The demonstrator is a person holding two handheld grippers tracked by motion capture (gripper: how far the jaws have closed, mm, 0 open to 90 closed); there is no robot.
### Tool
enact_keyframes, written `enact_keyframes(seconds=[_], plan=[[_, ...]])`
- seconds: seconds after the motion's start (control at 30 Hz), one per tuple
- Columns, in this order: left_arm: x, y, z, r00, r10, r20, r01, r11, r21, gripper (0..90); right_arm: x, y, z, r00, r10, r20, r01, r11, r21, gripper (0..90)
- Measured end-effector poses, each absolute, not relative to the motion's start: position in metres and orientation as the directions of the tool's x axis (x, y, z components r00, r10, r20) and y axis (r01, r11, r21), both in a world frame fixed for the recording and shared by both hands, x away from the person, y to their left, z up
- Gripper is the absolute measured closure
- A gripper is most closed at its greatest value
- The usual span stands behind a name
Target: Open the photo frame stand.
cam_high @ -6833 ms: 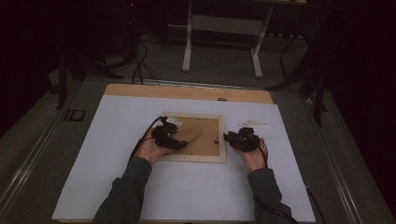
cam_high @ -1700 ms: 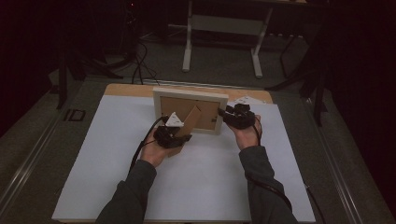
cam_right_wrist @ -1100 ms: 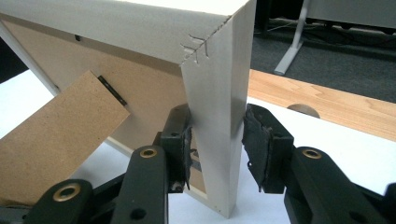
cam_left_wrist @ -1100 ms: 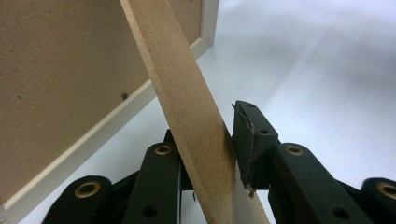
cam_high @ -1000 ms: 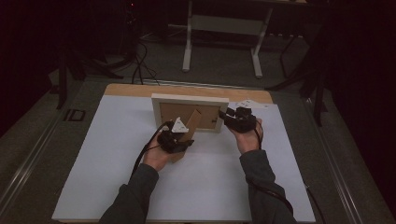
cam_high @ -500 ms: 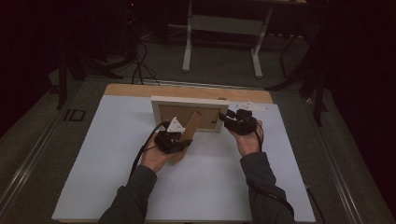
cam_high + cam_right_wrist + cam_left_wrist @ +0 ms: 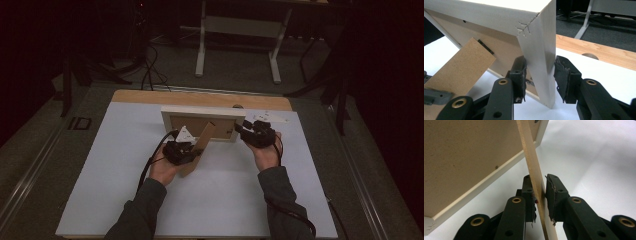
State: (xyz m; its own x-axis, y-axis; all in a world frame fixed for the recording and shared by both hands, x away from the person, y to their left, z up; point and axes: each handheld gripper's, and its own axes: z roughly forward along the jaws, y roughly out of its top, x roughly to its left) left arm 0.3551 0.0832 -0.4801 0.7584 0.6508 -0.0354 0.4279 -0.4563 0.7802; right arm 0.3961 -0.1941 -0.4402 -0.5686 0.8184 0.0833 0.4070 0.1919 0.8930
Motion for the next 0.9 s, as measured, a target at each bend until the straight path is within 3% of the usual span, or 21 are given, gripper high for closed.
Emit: enact_keyframes(seconds=[0.9], plan=[[0.341,0.074,-0.491,0.774,0.634,-0.004,0.404,-0.488,0.774,79.5,0.376,-0.197,-0.448,-0.583,0.808,0.080,0.391,0.193,0.900,60.7]])
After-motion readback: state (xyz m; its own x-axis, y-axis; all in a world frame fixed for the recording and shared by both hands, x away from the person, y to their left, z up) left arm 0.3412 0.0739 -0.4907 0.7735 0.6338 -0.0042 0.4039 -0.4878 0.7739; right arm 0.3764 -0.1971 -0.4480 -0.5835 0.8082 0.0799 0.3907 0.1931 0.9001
